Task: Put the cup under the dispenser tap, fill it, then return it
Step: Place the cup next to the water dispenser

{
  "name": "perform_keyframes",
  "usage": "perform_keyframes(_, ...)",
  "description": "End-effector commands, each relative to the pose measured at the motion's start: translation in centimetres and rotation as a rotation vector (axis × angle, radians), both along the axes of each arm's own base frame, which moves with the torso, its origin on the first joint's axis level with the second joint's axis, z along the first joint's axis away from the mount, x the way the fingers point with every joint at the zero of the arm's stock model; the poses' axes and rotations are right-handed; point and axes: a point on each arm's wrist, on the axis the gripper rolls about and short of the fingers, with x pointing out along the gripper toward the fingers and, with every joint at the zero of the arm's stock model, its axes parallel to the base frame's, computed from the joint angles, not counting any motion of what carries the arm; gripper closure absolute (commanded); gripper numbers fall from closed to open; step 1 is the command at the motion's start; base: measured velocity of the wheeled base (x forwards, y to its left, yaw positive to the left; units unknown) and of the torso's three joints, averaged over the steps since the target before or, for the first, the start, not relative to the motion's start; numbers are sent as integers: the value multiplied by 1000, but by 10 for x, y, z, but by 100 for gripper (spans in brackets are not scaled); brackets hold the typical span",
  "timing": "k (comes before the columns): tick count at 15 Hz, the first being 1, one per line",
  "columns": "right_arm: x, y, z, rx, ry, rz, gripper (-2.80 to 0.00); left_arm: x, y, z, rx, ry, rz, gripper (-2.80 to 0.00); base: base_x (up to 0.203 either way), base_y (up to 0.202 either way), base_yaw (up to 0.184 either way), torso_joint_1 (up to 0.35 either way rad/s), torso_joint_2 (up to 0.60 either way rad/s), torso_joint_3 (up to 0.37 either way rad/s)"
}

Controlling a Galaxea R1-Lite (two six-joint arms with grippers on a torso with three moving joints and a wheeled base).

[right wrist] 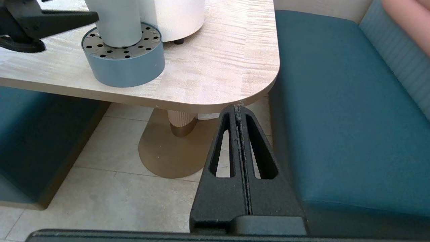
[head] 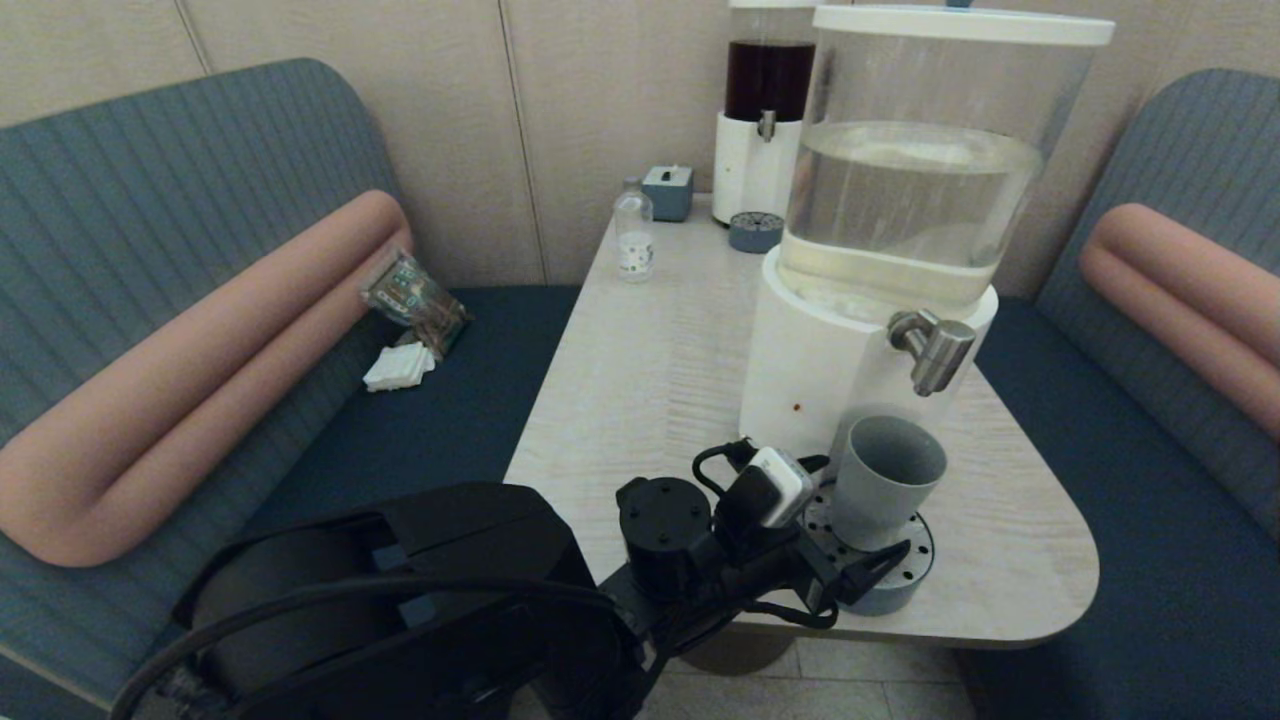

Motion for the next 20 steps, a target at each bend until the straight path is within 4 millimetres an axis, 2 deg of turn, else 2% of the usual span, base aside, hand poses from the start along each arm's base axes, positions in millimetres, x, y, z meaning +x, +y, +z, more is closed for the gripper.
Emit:
perform_keyframes(1,0,0,0,-1,0,1,0,3,-3,-4,-4,-4,-3,-280,0,0,0,0,0,0)
perform_keyframes(13,0,0,0,-1,0,1,0,25,-29,-8,-36,-45,-40,-280,0,0,0,0,0,0)
perform_keyframes(20,0,0,0,-1,0,1,0,33,-36,-6,-31,-38,-39,-280,0,0,0,0,0,0)
